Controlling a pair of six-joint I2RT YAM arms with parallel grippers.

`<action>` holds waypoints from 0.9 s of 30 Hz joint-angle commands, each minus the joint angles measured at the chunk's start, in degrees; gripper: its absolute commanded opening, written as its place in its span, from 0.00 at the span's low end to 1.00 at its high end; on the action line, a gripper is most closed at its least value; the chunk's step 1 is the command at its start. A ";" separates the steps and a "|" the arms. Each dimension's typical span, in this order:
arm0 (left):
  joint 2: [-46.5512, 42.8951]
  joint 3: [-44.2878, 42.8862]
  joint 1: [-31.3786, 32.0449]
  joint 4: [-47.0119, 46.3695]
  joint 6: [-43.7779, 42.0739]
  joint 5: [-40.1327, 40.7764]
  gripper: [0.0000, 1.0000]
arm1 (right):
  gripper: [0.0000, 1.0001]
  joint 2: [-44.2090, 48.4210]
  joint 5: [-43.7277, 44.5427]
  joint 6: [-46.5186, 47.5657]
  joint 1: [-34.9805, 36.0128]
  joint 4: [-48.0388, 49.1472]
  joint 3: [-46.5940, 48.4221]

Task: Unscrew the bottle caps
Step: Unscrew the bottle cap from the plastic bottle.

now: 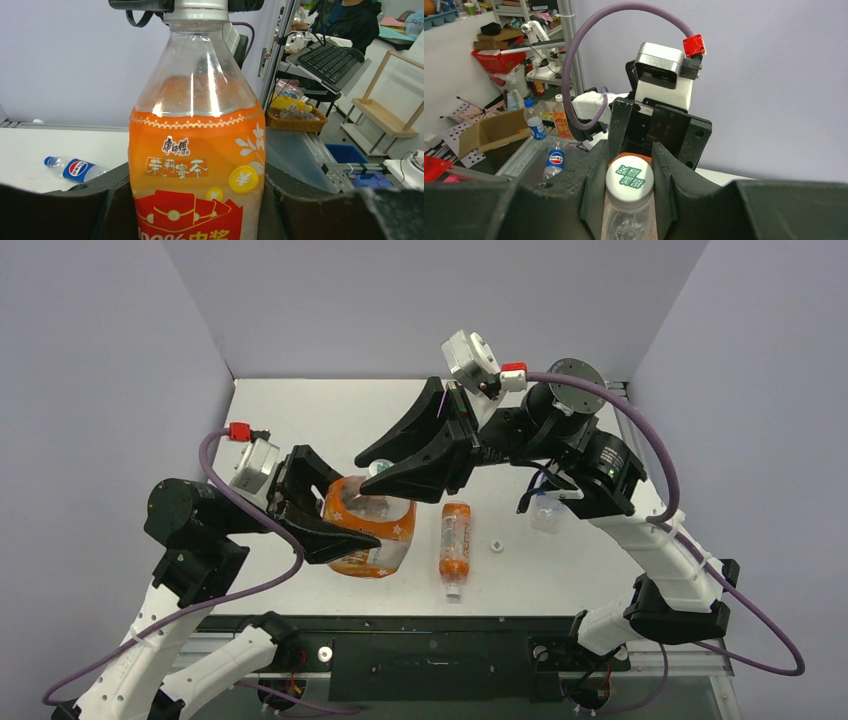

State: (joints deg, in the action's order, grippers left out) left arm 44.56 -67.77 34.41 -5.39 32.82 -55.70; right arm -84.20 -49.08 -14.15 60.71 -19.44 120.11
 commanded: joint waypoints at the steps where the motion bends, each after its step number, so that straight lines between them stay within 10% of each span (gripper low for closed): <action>1: 0.05 -1.94 -0.21 -2.92 1.63 0.82 0.00 | 0.15 1.65 0.13 -0.50 -1.18 -1.35 2.02; 3: -0.29 -1.52 -0.22 -2.01 -0.27 2.61 0.00 | 0.54 2.78 13.30 1.10 -0.77 -3.23 2.09; 7: -0.48 -0.34 -0.31 0.62 -6.00 8.94 0.00 | 0.77 4.61 43.18 9.51 9.26 -5.88 0.67; 12: -0.80 0.98 -0.40 2.86 -12.22 16.26 0.00 | 0.79 2.73 63.47 10.15 15.45 -5.99 0.95; 27: -0.80 1.73 -0.40 2.79 -14.47 19.33 0.00 | 0.50 -4.73 67.19 5.13 14.88 -12.48 10.13</action>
State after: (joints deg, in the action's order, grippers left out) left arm 43.94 -65.63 34.28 -1.26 19.14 -38.02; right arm -87.92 16.67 -7.70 76.27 -29.87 127.11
